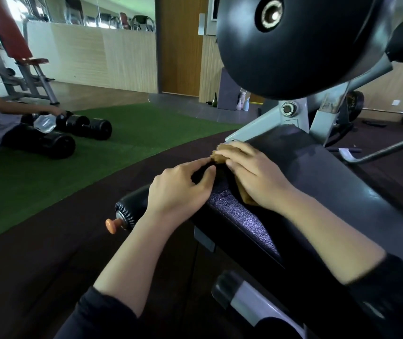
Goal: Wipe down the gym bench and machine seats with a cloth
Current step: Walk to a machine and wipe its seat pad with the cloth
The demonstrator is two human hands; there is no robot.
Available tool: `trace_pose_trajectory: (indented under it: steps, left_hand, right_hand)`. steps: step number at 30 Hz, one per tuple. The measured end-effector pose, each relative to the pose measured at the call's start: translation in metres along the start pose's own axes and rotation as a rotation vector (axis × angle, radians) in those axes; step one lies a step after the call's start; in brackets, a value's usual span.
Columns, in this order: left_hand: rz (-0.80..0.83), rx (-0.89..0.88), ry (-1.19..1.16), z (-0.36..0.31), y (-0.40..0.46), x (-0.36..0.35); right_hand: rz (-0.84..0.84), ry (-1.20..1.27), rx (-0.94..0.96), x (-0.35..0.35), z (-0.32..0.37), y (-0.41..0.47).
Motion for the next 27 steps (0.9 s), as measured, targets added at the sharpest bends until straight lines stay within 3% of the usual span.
trace_pose_trajectory:
  steps: [4, 10, 13, 17, 23, 25, 27]
  left_hand:
    - [0.005, 0.028, -0.007, 0.001, -0.002, 0.0]
    - [0.006, 0.03, -0.002, 0.0, -0.003, 0.002]
    - [-0.001, 0.033, 0.002, 0.0, -0.004, 0.002]
    - [-0.009, 0.029, 0.0, 0.001, -0.003, 0.002]
    - [0.001, 0.024, 0.014, -0.001, -0.004, 0.003]
    - [0.0, 0.024, 0.017, -0.002, -0.004, 0.003]
    - [-0.005, 0.028, 0.013, -0.001, -0.004, 0.002]
  right_hand:
    - [0.055, 0.077, 0.0, 0.025, -0.025, -0.027]
    - [-0.036, -0.076, -0.303, 0.025, -0.053, 0.024]
    - [0.006, -0.111, -0.169, 0.004, -0.019, 0.017]
    - [0.036, 0.027, 0.052, 0.012, -0.002, -0.043]
    - [-0.009, 0.053, -0.125, 0.036, -0.052, -0.013]
    - [-0.026, -0.025, -0.235, 0.027, -0.051, 0.01]
    - [0.0, -0.081, -0.229, 0.013, -0.031, 0.02]
Point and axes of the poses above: each hand's wrist, its own y-axis towards the middle knuckle, its own x-axis out of the back of the hand, z = x × y, the point moved 5 cm from there along y, towards the middle knuckle, and after that the axes turned 3 degrees about y, right-handed, at the moved point
